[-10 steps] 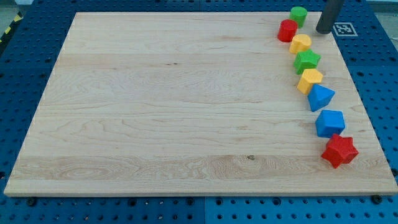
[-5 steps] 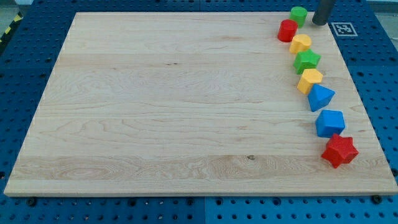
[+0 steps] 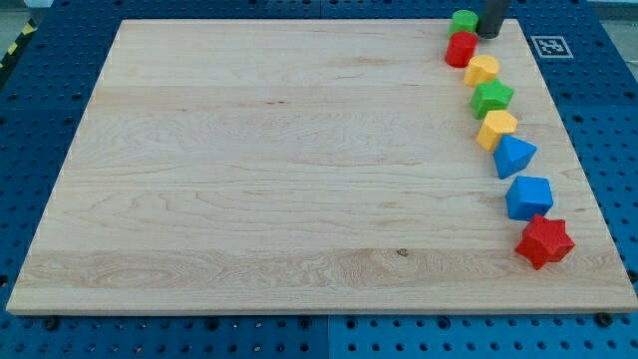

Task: Move the red and green circles to the left side slightly

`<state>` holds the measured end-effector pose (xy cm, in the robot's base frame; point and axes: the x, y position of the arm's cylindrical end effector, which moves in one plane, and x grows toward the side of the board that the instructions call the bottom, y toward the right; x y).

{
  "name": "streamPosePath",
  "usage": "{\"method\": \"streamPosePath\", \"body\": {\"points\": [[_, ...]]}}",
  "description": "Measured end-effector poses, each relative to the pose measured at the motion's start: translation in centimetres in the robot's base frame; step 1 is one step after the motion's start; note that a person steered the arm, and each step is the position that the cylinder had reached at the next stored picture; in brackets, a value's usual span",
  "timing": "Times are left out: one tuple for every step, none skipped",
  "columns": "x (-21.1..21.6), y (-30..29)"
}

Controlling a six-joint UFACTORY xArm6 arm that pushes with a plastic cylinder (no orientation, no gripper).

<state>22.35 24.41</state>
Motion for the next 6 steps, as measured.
{"method": "streamPosePath", "body": {"points": [[-3.2, 0.6], [-3.2, 0.6], [-3.2, -1.7], [-3.2, -8.7], [-3.2, -14.9], [-1.6, -16.8]]}}
